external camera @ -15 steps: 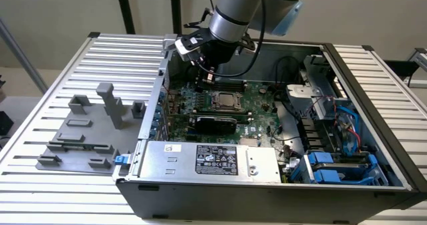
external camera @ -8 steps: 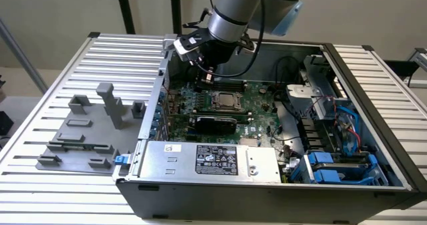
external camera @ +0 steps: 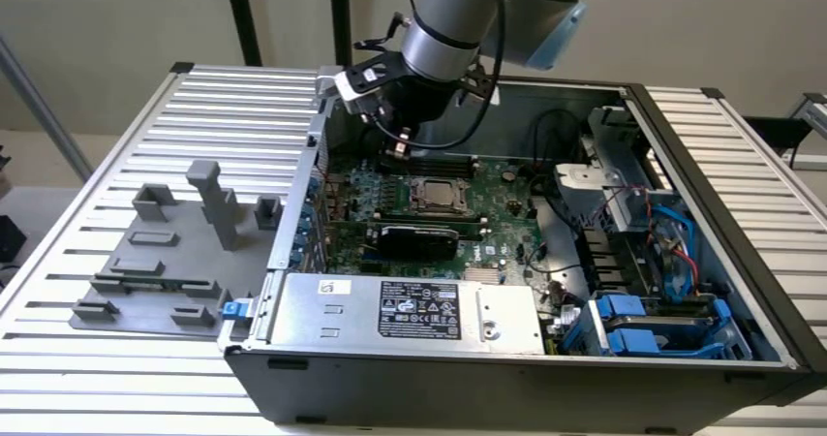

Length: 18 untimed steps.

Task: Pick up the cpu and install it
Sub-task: 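Install the first cpu locking lever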

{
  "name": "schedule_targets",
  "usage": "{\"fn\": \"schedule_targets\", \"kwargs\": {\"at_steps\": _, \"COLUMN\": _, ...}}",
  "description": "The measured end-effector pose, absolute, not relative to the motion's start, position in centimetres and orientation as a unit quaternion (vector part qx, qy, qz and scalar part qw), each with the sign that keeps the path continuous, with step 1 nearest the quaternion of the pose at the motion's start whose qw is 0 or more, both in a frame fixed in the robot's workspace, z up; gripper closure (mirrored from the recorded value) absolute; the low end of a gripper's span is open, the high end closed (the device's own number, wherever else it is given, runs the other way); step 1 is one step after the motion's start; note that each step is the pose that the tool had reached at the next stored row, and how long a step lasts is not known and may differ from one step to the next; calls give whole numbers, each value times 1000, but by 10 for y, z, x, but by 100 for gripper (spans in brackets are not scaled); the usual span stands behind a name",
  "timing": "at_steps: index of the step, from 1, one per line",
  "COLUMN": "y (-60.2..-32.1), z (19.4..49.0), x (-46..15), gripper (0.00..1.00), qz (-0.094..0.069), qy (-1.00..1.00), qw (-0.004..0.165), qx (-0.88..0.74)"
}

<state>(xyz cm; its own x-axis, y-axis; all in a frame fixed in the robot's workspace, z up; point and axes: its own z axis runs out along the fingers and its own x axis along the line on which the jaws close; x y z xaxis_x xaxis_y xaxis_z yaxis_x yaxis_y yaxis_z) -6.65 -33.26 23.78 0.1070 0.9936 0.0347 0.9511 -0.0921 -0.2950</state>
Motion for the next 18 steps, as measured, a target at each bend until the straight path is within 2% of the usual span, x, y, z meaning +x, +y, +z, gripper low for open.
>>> {"fn": "schedule_targets", "kwargs": {"at_steps": 14, "y": -333, "z": 240, "x": -68, "gripper": 89, "qz": 67, "qy": -601, "qw": 140, "qx": -784}}
{"fn": "schedule_targets", "kwargs": {"at_steps": 18, "y": -333, "z": 241, "x": -69, "gripper": 89, "qz": 60, "qy": -589, "qw": 151, "qx": -791}}
